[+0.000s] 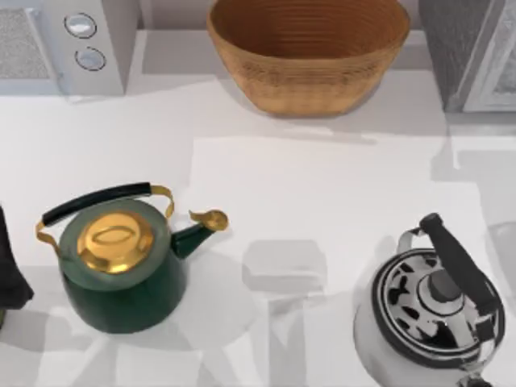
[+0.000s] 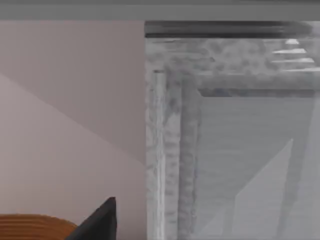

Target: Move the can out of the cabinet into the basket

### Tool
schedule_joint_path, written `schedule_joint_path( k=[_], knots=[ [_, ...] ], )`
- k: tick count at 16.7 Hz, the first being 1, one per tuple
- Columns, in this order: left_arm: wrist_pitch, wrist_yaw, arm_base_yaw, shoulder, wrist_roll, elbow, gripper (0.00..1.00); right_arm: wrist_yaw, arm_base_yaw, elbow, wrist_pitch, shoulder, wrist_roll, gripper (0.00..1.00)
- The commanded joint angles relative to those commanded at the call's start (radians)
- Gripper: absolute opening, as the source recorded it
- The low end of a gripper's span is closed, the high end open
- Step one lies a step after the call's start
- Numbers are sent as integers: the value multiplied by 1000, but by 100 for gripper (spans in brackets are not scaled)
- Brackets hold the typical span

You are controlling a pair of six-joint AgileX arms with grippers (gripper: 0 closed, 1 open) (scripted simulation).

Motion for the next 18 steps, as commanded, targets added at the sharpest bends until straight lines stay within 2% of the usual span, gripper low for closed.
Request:
schedule_joint_path(
  k=[4, 8, 11, 18],
  knots=[
    [0, 0, 0, 0, 0, 0, 100, 39, 37, 363, -82, 262, 3, 100],
    [0, 0, 0, 0, 0, 0, 100, 65, 62, 610, -139, 443, 5, 100],
    [0, 0, 0, 0, 0, 0, 100, 74, 71, 688, -158, 504, 5, 100],
    [0, 0, 0, 0, 0, 0, 100, 76, 69, 703, -154, 521, 5, 100]
  ],
)
